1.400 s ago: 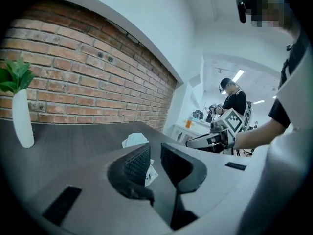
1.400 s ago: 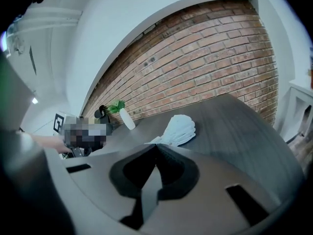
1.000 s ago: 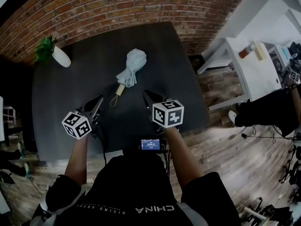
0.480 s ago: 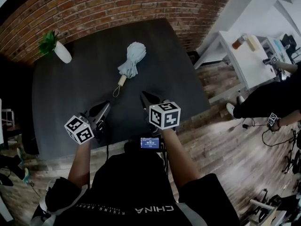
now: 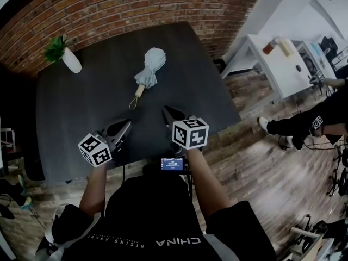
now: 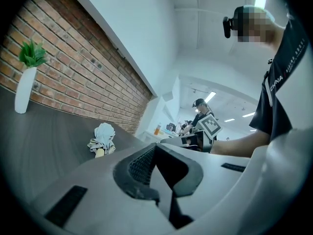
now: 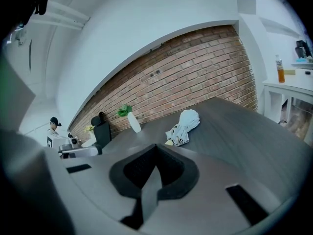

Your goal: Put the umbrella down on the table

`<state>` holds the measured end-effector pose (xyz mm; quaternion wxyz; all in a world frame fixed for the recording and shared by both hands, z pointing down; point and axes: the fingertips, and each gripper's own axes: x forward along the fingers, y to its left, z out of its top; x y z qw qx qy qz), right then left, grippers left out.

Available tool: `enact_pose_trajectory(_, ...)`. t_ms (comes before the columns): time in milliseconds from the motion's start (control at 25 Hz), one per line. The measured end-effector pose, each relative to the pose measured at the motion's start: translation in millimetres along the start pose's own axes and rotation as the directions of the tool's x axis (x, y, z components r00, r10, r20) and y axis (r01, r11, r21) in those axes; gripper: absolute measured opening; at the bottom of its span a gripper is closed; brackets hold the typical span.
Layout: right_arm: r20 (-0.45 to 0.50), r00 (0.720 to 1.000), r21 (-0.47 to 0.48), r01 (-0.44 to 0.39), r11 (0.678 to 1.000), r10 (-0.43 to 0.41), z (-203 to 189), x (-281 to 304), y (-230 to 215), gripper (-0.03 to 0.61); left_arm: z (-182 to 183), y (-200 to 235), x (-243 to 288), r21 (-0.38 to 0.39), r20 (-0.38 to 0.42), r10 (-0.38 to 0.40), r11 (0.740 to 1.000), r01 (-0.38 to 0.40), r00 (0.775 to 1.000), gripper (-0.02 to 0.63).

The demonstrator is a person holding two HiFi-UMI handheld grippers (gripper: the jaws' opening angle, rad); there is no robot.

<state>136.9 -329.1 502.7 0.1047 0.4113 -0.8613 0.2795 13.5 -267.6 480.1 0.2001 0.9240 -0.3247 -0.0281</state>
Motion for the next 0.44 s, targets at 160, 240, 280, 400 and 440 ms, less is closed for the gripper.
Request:
enact_pose_trajectory(160,0.005,1.000,0.000,0.004,1.000,-0.004,-1.2,-1.7,1.3,0.008,-4.9,-2.1,0.2,0.010,-0.019,-0.007,1.000,0.007,1.000,0.003)
enact_pose_trajectory(240,0.006,1.000,-0.001,0.005,1.000,-0.005,-1.2,-1.8,2.9,0.008,-6.9,-2.1,-0.8,0.015,-0.027,-0.009,1.000,0.009,1.000,0.003)
enact_pose_trajectory(280,0.007,1.000,-0.001,0.006,1.000,-0.006,-1.1,-1.7,3.7,0.008,-7.6,-1.7,-1.6,0.016,-0.029,-0.009,1.000,0.010,1.000,0.003)
enact_pose_trajectory(400,0.010,1.000,0.003,0.008,1.000,-0.008,-1.8,-1.3,5.4,0.008,-9.3,-0.1,-4.1,0.018,-0.036,-0.010,1.000,0.011,0.999,0.003)
enact_pose_trajectory(440,0.010,1.000,0.005,0.009,1.000,-0.009,-2.3,-1.1,5.9,0.008,-9.9,0.4,-4.9,0.019,-0.039,-0.011,1.000,0.011,0.999,0.003)
